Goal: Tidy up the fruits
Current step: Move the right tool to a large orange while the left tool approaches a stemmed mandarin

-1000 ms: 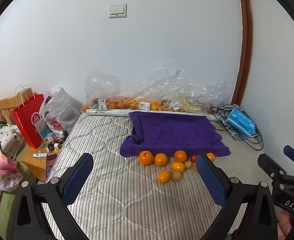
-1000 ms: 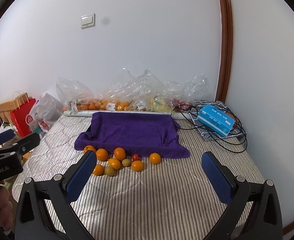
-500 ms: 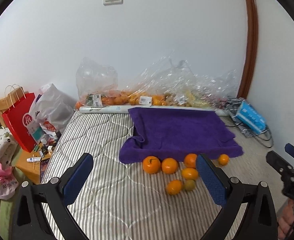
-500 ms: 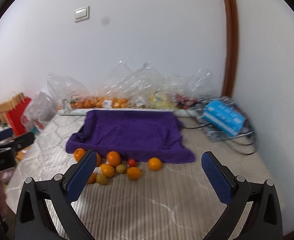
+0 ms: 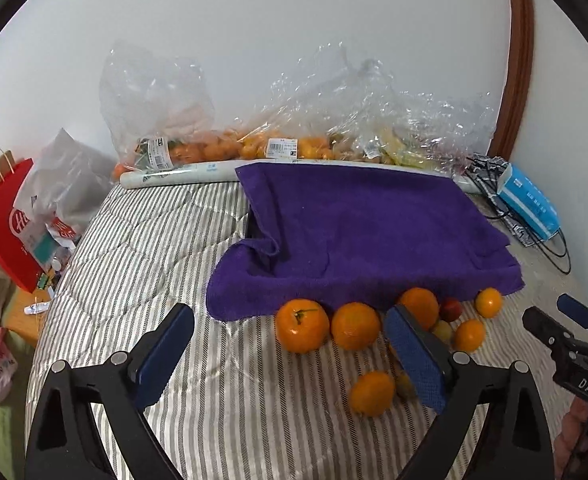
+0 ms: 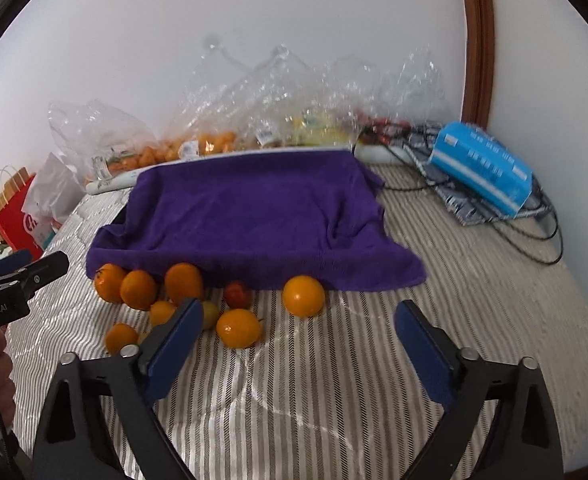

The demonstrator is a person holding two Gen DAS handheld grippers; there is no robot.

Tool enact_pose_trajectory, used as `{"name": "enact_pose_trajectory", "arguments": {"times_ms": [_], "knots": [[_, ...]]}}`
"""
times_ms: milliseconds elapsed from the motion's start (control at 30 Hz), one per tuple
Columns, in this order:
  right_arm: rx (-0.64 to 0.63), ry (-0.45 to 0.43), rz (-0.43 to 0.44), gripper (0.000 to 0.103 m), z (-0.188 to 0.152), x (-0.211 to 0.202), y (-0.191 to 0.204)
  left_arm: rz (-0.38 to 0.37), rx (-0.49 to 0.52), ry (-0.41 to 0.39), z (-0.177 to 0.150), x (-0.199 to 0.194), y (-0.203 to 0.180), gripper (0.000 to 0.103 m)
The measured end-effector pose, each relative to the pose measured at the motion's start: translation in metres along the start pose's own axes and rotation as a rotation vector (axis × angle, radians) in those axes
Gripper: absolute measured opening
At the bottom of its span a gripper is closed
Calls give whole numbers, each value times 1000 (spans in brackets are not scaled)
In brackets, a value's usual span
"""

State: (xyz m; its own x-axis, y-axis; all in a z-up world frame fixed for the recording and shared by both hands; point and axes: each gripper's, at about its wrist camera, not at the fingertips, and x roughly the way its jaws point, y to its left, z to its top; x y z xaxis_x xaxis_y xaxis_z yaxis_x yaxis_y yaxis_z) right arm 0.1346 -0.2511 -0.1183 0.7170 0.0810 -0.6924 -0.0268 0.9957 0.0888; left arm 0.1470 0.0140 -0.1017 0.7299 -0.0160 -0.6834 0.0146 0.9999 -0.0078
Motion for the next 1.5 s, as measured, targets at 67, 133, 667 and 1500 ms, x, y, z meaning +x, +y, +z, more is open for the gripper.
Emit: {"name": "enact_pose_trajectory", "arguments": {"times_ms": [67, 133, 667, 1500], "knots": [[14, 4, 4, 91, -2, 8, -2, 9, 16, 1, -1, 5, 1, 97], [18, 11, 8, 90, -3, 14, -2, 10, 26, 9, -1, 11, 2, 97], [-74, 72, 6, 77, -9, 45, 11, -44, 5, 51, 4, 42, 18, 91], [-80, 128, -30, 35, 0, 87, -3, -217, -131, 69, 0, 61, 51, 89]]}}
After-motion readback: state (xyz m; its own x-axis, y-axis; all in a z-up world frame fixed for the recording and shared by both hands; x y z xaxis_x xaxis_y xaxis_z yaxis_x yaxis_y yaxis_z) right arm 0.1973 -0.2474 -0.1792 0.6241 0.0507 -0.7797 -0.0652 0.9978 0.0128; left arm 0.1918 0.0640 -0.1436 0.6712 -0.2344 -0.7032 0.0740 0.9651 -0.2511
